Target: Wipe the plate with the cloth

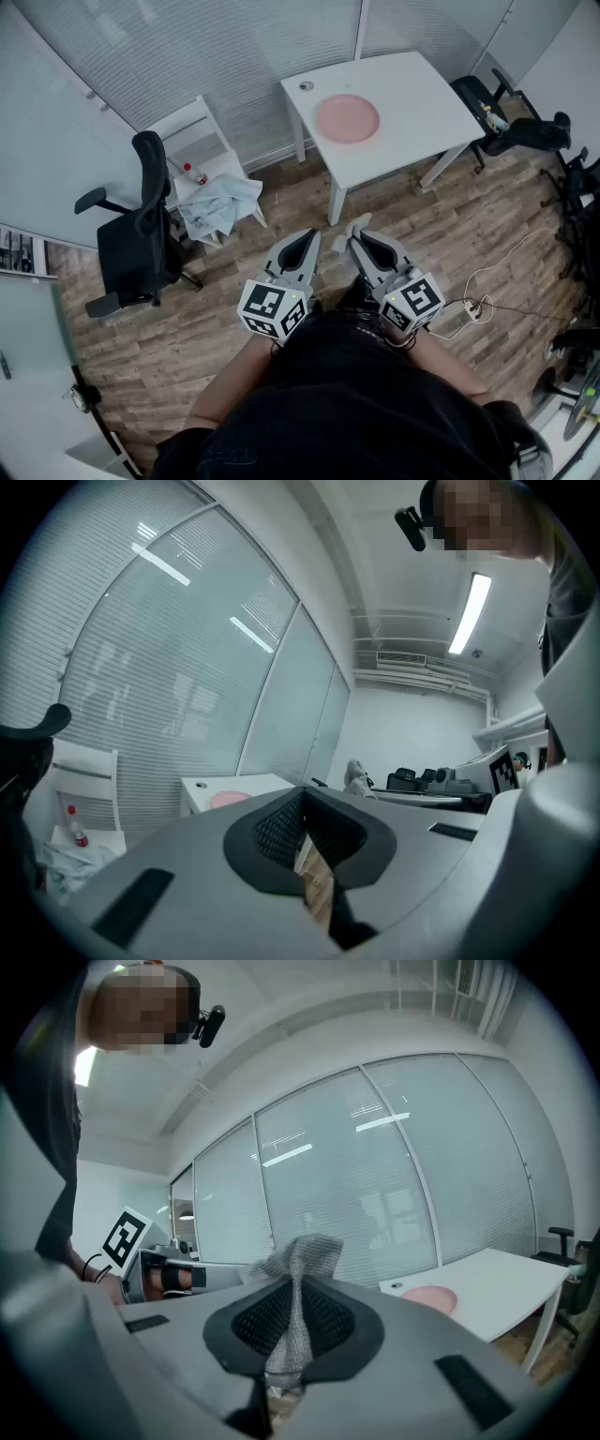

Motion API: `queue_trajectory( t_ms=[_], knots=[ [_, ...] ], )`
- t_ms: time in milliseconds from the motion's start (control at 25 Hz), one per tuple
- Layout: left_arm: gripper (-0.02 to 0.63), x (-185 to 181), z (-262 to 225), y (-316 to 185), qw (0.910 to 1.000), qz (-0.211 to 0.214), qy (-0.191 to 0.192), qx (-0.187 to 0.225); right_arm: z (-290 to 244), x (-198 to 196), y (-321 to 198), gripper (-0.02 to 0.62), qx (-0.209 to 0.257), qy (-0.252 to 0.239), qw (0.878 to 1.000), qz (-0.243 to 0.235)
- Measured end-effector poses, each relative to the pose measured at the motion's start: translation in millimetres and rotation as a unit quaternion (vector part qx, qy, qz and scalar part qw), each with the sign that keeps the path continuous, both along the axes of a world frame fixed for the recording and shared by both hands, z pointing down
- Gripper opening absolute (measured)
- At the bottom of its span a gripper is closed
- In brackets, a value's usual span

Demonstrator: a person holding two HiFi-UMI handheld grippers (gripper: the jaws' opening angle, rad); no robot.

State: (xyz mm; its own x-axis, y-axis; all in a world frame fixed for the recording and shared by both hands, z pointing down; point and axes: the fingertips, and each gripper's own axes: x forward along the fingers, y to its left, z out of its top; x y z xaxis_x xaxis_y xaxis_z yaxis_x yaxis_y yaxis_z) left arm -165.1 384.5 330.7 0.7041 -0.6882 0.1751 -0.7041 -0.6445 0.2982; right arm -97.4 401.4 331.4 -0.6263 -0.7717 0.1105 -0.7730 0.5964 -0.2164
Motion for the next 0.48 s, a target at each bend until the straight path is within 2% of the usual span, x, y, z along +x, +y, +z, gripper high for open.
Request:
queue_trajectory(
  t_ms=[320, 480],
  knots=[
    [0.017, 24, 5, -20, 1.0, 0.004, -0.007, -0.006, 0, 22, -20, 0.043, 0.006, -0.011, 1.0, -0.006],
    [0.017, 37, 5, -37, 0.9999, -0.009, 0.003, -0.007, 0, 38, -34, 0.043, 0.005, -0.016, 1.0, -0.014]
  ],
)
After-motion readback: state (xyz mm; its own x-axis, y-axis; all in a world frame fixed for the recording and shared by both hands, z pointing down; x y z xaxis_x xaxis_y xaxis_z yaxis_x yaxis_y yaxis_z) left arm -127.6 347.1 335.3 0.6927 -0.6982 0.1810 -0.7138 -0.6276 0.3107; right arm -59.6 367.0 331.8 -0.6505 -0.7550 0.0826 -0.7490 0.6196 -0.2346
